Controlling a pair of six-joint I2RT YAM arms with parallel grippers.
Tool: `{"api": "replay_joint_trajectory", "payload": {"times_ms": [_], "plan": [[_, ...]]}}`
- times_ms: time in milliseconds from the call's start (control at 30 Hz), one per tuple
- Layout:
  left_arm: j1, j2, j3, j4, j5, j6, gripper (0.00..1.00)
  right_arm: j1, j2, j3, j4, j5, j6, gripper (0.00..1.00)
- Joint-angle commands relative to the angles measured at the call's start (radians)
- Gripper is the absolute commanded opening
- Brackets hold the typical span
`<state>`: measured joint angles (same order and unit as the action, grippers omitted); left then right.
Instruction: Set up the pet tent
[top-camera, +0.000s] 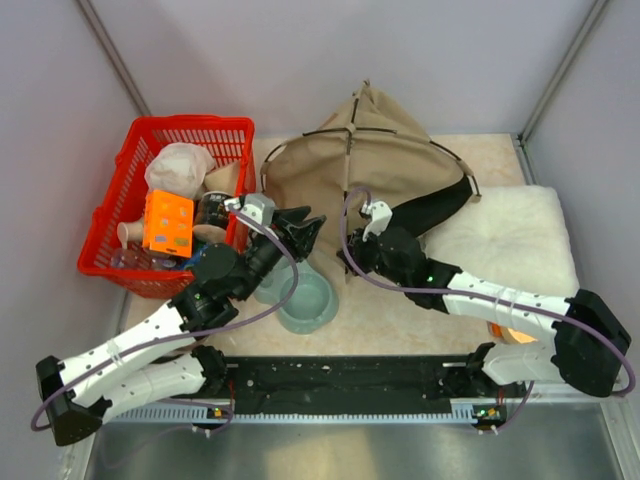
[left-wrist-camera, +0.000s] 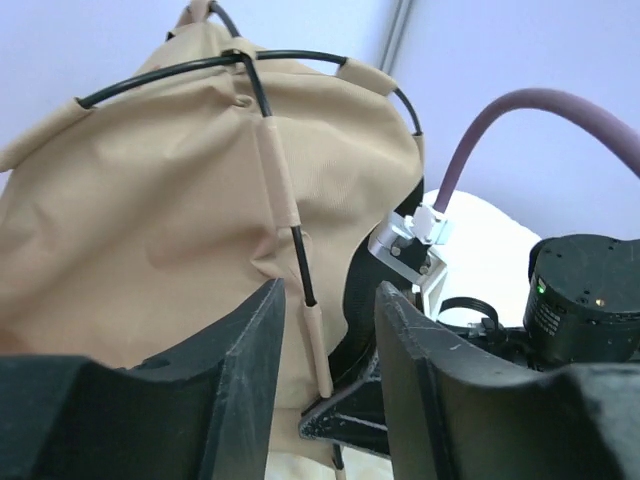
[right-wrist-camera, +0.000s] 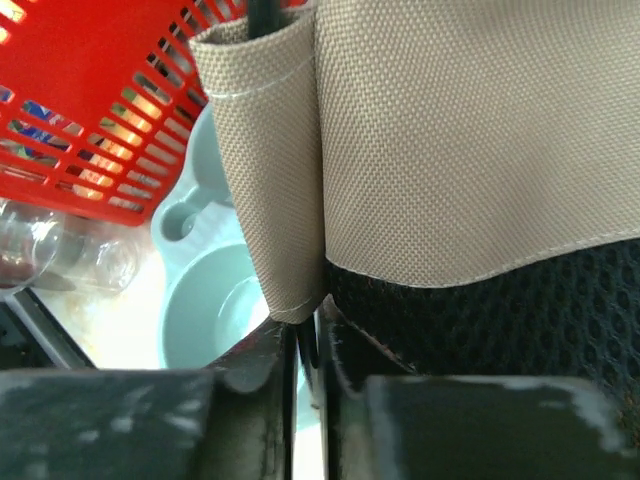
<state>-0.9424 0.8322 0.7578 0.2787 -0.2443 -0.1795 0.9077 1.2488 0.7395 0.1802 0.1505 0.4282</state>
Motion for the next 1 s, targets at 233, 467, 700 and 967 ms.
{"api": "replay_joint_trajectory", "payload": {"times_ms": [233,467,700,967], "plan": [[0.001,0.05,0.087,-0.016,-0.15,-0.008,0.6,-0.003,-0.12,0.052,-0.267,0.04,-0.003,0.73],[0.019,0.128,0.17,-0.081,-0.139,-0.072,0.68,-0.003,-0.288,0.075,-0.439,0.02,-0.049,0.9],[0.027,0.293,0.293,-0.085,0.008,-0.156,0.71,-0.003,-0.305,0.017,-0.455,0.061,-0.036,0.92],[0.053,0.465,0.432,-0.094,0.114,-0.261,0.71,-0.003,-0.371,0.009,-0.479,0.095,-0.035,0.93]]}}
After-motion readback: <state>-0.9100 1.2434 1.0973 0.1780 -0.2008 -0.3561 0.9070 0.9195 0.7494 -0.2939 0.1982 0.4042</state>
